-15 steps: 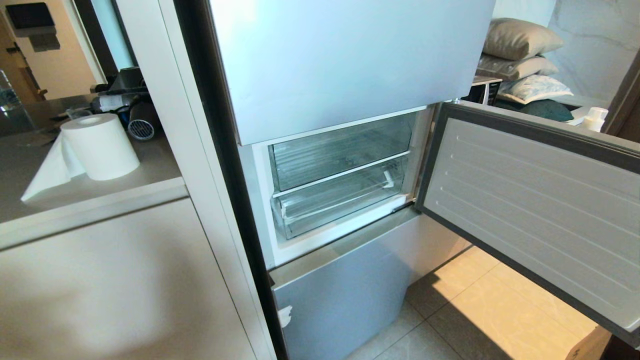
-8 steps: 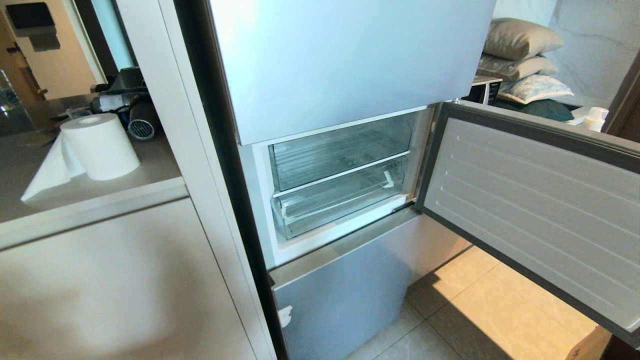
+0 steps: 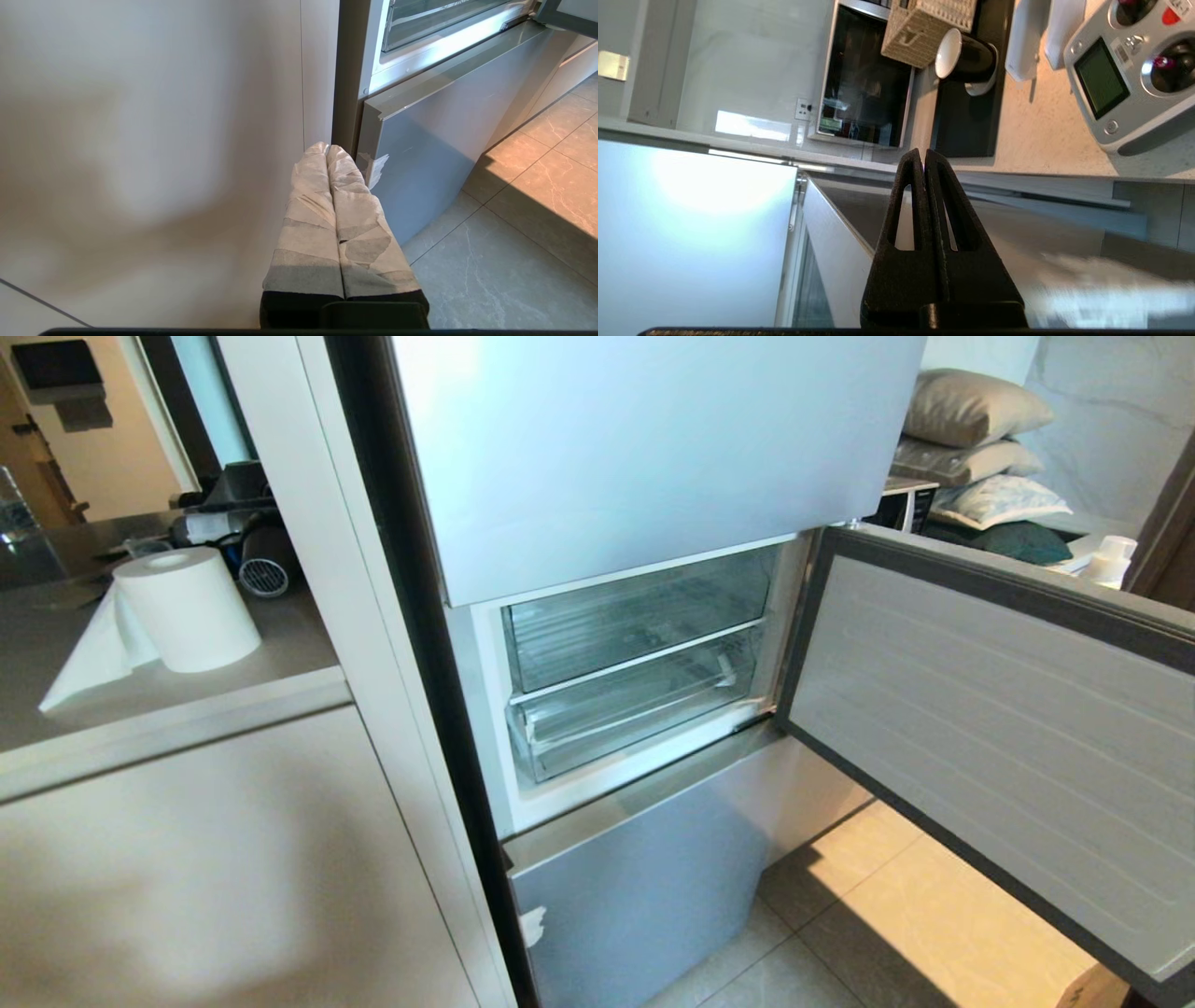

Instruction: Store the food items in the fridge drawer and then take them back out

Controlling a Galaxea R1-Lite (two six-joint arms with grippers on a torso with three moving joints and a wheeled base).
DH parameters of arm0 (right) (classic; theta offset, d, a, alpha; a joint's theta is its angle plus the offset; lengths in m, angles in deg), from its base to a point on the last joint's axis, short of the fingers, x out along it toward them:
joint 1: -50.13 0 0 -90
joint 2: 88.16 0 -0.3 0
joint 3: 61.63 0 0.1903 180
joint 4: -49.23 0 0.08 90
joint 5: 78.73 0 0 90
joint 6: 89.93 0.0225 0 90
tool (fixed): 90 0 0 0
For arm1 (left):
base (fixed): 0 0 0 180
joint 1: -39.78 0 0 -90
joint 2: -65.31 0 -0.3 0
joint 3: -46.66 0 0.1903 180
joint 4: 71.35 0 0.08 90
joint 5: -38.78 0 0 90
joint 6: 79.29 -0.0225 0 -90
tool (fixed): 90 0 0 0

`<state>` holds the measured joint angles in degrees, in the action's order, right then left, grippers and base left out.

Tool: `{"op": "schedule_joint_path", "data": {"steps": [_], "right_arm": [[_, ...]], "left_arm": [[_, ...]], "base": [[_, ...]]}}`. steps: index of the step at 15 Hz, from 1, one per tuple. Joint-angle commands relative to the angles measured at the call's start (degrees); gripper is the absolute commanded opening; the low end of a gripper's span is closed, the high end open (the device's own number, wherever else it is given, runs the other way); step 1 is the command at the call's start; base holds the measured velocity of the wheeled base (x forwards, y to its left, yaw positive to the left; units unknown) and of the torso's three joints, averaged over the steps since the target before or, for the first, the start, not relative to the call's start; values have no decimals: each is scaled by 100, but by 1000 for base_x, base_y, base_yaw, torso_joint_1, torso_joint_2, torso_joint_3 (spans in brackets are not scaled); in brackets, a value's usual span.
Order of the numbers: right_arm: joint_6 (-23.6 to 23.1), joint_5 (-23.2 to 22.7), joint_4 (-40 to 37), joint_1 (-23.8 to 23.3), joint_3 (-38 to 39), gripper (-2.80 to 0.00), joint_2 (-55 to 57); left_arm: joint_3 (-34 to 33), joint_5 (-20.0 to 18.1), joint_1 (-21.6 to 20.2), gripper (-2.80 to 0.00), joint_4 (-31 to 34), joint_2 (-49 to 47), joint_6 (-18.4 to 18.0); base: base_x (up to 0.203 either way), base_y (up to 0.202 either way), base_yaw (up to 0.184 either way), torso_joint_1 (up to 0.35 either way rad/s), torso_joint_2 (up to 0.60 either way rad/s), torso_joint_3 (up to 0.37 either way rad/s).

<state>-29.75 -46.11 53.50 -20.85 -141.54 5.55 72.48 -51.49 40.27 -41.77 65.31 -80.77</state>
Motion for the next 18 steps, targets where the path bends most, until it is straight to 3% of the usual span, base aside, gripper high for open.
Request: {"op": "schedule_joint_path", "data": {"steps": [1, 2, 5, 7, 9, 11, 12, 13, 15, 18], "right_arm": [[72, -83, -5, -221, -122, -280, -769], [200, -94, -8, -264, -455, -280, -909], [1169, -55, -3, -301, -1878, -280, -1164], [1408, 293, 85, -388, -2308, -280, -1190], [758, 1037, 155, -484, -1820, -280, -1146], [-328, 2462, 183, -503, -948, -280, -1122], [-618, 3087, 221, -478, -516, -280, -1120], [-765, 3434, 297, -401, -106, -280, -1127], [-945, 3737, 573, -13, 832, -280, -1174], [-1150, 3834, 741, 1093, 1834, -280, -1254]], "left_arm": [[1, 0, -5, -280, 2, -9, -1], [1, 2, -4, -280, 2, -9, -1], [1, 0, -5, -280, 2, -9, -1], [1, 0, -5, -280, 2, -9, -1], [1, 0, 4, -280, 2, -9, -1], [1, 0, -5, -280, 2, -9, -1], [1, 0, -4, -280, 2, -9, -1], [1, 0, 2, -280, 2, -9, -1], [1, 5, 0, -280, 2, -9, -1], [1, 0, 3, -280, 2, -9, -1]], "base": [[0, 0, 0, 0, 0, 0], [0, 0, 0, 0, 0, 0], [0, 0, 0, 0, 0, 0], [0, 0, 0, 0, 0, 0], [0, 0, 0, 0, 0, 0], [0, 0, 0, 0, 0, 0], [0, 0, 0, 0, 0, 0], [0, 0, 0, 0, 0, 0], [0, 0, 0, 0, 0, 0], [0, 0, 0, 0, 0, 0]]}}
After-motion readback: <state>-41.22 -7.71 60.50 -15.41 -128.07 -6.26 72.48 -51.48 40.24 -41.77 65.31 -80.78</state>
